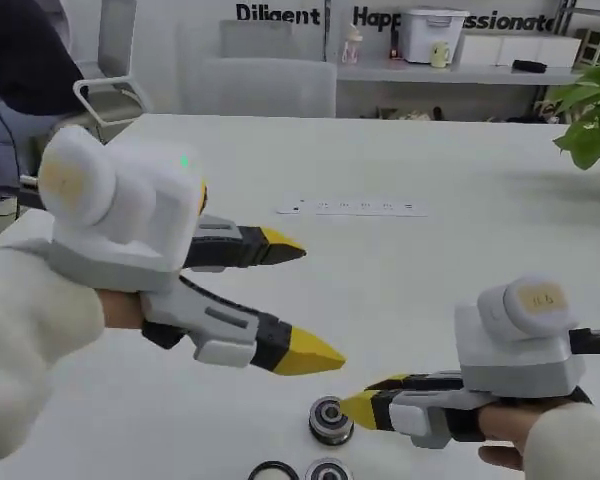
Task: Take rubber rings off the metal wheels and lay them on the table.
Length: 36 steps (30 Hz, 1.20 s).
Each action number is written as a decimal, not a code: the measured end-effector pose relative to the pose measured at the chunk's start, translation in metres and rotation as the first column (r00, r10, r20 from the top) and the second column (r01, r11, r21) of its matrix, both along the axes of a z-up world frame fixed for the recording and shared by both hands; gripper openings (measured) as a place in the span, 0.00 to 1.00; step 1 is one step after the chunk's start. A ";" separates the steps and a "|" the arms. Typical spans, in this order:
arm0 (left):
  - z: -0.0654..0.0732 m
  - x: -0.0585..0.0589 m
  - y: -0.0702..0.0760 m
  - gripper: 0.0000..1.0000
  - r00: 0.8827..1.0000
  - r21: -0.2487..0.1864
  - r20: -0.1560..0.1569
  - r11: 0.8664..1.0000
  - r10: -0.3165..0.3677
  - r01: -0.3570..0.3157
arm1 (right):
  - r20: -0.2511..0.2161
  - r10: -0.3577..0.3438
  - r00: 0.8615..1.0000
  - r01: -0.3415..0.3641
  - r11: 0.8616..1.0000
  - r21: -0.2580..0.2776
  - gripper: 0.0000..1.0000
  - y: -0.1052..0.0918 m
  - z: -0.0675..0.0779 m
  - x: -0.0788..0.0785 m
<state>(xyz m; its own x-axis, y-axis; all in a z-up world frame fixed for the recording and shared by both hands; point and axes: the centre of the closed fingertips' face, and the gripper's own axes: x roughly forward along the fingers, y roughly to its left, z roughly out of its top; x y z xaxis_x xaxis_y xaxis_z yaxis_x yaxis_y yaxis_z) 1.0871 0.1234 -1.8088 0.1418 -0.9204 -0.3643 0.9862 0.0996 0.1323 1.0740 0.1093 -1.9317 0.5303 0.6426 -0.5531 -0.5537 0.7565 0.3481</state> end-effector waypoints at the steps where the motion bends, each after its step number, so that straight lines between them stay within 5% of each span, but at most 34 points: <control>1: -0.005 0.000 -0.002 0.63 1.000 -0.002 0.005 1.000 0.006 -0.006 | 0.001 0.006 1.000 -0.006 1.000 -0.006 0.23 0.000 -0.001 -0.001; 9: -0.047 -0.004 -0.009 0.43 0.999 0.010 0.008 0.999 0.031 -0.031 | 0.005 0.089 0.996 -0.088 0.991 -0.102 0.23 0.004 -0.015 -0.010; 15: -0.086 -0.015 -0.008 0.41 1.000 0.109 -0.013 0.994 -0.005 0.006 | 0.023 0.123 0.992 -0.119 0.983 -0.142 0.24 0.005 -0.019 -0.011; 19: -0.098 -0.013 -0.010 0.35 0.999 0.113 -0.040 0.994 0.012 -0.008 | 0.037 0.134 0.990 -0.127 0.980 -0.155 0.24 0.005 -0.021 -0.011; 30: -0.128 -0.012 -0.005 0.21 0.996 0.178 -0.055 0.982 0.065 -0.054 | 0.054 0.166 0.985 -0.152 0.969 -0.195 0.23 0.006 -0.025 -0.012; 36: -0.130 -0.010 -0.004 0.15 0.994 0.178 -0.078 0.982 0.081 -0.066 | 0.055 0.171 0.984 -0.157 0.968 -0.197 0.21 0.007 -0.028 -0.013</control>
